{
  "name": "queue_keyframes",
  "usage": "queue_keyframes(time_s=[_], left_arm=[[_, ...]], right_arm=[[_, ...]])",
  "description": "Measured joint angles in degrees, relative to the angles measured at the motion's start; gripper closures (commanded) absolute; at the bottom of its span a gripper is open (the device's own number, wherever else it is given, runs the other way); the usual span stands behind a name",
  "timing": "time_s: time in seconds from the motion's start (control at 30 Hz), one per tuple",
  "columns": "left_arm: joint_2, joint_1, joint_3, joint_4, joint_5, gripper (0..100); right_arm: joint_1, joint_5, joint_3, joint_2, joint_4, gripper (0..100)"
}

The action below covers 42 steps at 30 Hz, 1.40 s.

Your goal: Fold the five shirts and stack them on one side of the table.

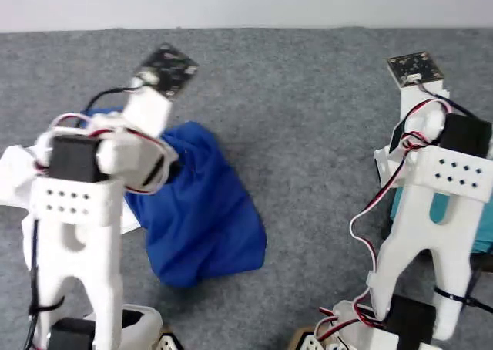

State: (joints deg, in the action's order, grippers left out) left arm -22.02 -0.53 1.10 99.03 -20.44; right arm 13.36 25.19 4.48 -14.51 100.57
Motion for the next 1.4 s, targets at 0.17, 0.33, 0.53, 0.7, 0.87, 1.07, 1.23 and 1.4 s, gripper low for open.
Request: queue_keyframes(time_s=[0.17,0.33,0.53,0.7,0.87,1.07,1.23,1.4], left_arm=[[-0.1,-13.1,-10.6,-2.7,-6.6,78],[-0.1,-26.6,-27.0,-14.3,-13.8,78],[-0.1,-35.1,-46.9,-31.8,-19.6,78],[-0.1,-41.3,-52.9,-39.6,-22.9,78],[0.4,-46.4,-54.6,-44.1,-24.5,78],[11.4,-48.6,-49.0,-44.9,-22.9,78],[24.4,-51.0,-36.1,-42.6,-20.9,87],[35.0,-55.6,-21.4,-37.6,-20.9,99]], right_arm=[[-0.3,0.0,0.0,0.0,0.0,99.0],[-0.9,0.0,-0.1,0.0,0.0,99.0],[-6.8,0.0,-4.3,0.0,0.0,99.0],[-12.5,0.0,-7.3,0.0,0.0,99.0],[-17.4,0.0,-8.2,0.0,0.0,99.0],[-18.4,0.0,-8.2,0.0,0.0,99.0],[-18.4,0.0,-8.2,0.0,0.0,99.0],[-18.3,0.0,-8.2,0.0,0.0,99.0]])
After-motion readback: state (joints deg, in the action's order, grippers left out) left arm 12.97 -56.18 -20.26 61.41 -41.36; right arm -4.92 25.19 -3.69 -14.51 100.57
